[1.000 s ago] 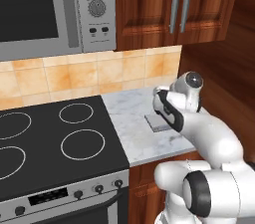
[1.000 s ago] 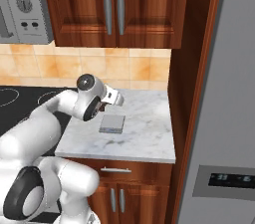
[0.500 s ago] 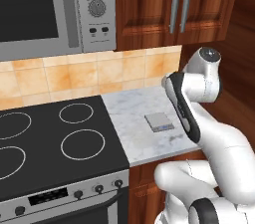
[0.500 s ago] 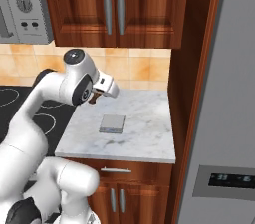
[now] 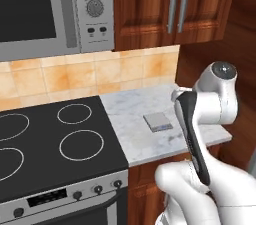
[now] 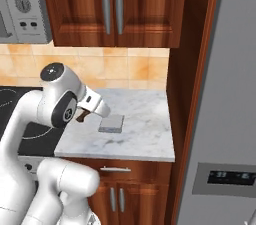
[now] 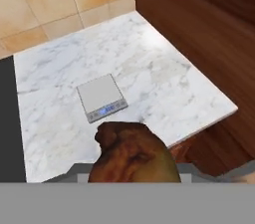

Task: Take the chicken drumstick from the fridge and place it on the digital scale on the counter by the fridge. Wait a few seconds for a reading, then move it to the plate on the dining counter.

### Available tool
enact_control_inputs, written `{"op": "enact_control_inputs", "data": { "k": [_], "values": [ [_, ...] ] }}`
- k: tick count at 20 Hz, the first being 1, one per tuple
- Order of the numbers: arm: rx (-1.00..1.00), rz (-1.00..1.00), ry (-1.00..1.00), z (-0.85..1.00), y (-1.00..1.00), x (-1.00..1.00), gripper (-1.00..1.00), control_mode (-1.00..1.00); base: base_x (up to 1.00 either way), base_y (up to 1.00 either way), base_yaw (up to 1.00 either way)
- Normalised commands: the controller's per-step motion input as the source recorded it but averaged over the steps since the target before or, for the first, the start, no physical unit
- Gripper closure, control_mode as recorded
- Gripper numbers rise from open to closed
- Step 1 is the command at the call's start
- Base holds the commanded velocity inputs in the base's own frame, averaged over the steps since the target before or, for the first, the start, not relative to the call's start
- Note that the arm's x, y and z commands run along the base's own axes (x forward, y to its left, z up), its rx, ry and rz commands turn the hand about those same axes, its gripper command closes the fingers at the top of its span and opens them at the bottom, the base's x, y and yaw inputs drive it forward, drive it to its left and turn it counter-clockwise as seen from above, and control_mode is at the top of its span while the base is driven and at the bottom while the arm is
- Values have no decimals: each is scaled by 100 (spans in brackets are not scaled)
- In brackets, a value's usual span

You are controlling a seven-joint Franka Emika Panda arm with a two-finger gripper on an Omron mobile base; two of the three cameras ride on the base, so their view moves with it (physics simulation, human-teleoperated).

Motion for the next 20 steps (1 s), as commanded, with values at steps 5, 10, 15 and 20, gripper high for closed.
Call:
{"op": "enact_control_inputs", "data": {
  "k": [5,10,15,20],
  "values": [
    [0,0,0,0,0,0,100,100,-55,33,-62],
    [0,0,0,0,0,0,100,100,-42,3,-92],
    [0,0,0,0,0,0,100,100,-75,6,-85],
    [0,0,0,0,0,0,100,100,-100,0,-66]
  ]
}}
